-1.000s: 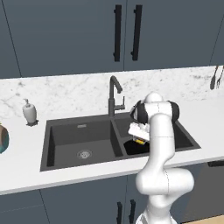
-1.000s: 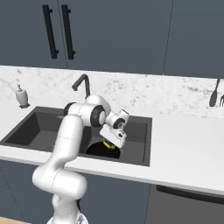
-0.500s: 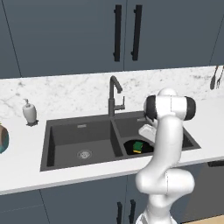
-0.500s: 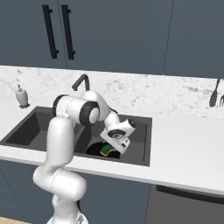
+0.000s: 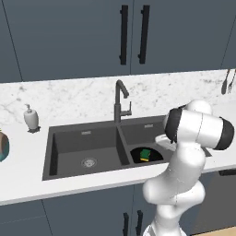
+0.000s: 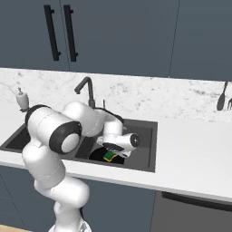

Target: Pick the pan and sponge and place them into the sink. Then turn on the water.

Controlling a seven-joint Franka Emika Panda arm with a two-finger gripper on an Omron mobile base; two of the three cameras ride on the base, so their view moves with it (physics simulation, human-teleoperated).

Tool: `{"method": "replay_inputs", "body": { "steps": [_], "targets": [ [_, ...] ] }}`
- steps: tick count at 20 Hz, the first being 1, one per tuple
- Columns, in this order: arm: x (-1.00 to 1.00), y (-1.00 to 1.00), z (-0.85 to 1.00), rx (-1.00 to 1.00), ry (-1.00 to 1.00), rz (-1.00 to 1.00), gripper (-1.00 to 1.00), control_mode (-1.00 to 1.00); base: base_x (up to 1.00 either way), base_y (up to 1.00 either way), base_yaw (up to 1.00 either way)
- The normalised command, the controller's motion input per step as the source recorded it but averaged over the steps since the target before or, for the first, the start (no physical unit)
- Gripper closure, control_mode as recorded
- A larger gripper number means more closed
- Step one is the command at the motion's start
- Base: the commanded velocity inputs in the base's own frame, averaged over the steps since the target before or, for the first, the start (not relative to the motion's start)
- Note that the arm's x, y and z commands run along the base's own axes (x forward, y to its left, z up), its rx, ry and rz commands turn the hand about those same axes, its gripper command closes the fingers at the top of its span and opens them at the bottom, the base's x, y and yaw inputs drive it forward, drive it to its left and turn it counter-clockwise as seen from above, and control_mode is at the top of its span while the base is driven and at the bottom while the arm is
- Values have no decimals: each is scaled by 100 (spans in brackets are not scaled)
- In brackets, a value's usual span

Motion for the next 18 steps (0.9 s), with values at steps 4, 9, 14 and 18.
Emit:
{"method": "replay_inputs", "body": {
  "steps": [4,9,14,18],
  "targets": [
    [-36,-7,100,0,-20,15,-100,-100,0,0,0],
    [-31,-2,100,0,-12,9,-100,-100,0,0,0],
    [-32,0,100,-2,-1,1,-100,-100,0,0,0],
    [-29,0,88,-15,-1,0,-100,-100,0,0,0]
  ]
}}
